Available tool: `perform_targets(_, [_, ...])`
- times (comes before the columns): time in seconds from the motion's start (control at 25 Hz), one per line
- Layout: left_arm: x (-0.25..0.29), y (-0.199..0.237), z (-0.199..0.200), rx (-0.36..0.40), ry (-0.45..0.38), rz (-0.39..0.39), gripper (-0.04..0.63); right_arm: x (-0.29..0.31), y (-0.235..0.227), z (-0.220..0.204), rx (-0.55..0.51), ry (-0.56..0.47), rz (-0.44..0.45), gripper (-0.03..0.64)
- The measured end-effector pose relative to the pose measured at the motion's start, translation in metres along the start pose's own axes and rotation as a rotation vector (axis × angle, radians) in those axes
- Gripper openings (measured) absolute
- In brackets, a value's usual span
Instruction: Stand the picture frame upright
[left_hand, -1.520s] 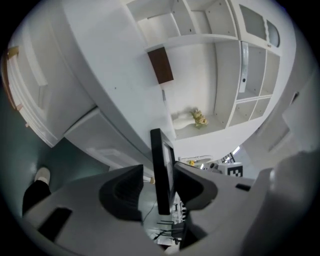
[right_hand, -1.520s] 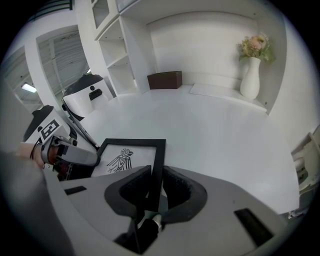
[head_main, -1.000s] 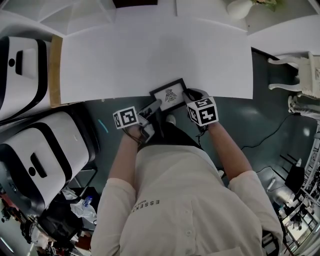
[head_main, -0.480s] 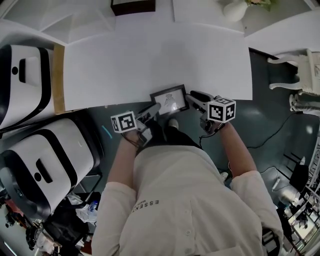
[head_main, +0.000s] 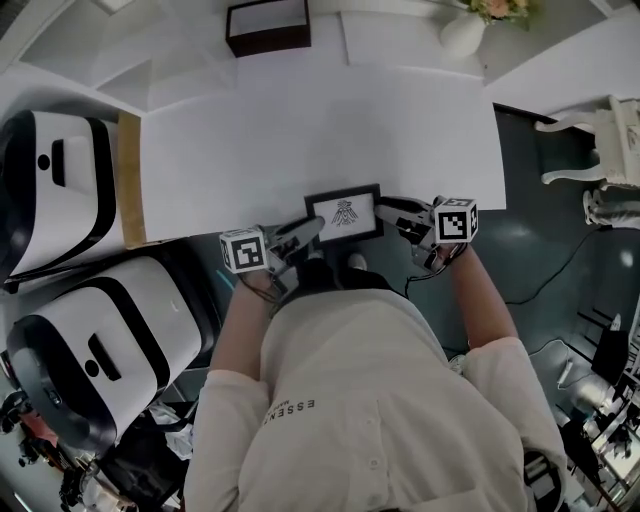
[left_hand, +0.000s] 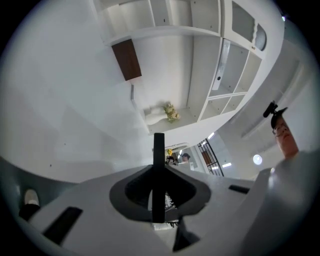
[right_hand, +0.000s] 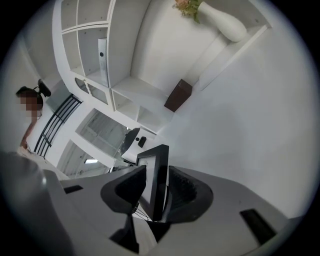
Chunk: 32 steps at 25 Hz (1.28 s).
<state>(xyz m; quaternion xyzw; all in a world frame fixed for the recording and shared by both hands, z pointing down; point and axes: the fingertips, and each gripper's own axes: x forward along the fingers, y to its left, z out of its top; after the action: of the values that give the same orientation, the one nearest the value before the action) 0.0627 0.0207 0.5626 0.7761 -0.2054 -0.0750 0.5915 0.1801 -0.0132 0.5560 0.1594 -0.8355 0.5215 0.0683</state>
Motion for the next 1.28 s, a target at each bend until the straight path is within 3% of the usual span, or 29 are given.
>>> perform_targets(0.16, [-0.007, -0.01, 0.011, 0.017, 0.018, -0.032, 0.071, 0.009, 0.005, -0.001, 0.003, 0.018, 0.029, 0.145])
perform_targets(0.28, [-0.019, -0.006, 0.018, 0.035, 0.031, -0.024, 0.071, 0.016, 0.013, 0.003, 0.006, 0.014, 0.051, 0.096])
perform_targets(0.68, [-0.056, -0.02, 0.042, 0.048, 0.022, -0.148, 0.068, 0.073, 0.033, 0.003, -0.035, 0.019, 0.057, 0.12])
perform_targets(1.28, [-0.086, 0.002, 0.087, 0.129, -0.021, -0.026, 0.069, 0.116, 0.049, 0.036, -0.111, 0.069, 0.081, 0.106])
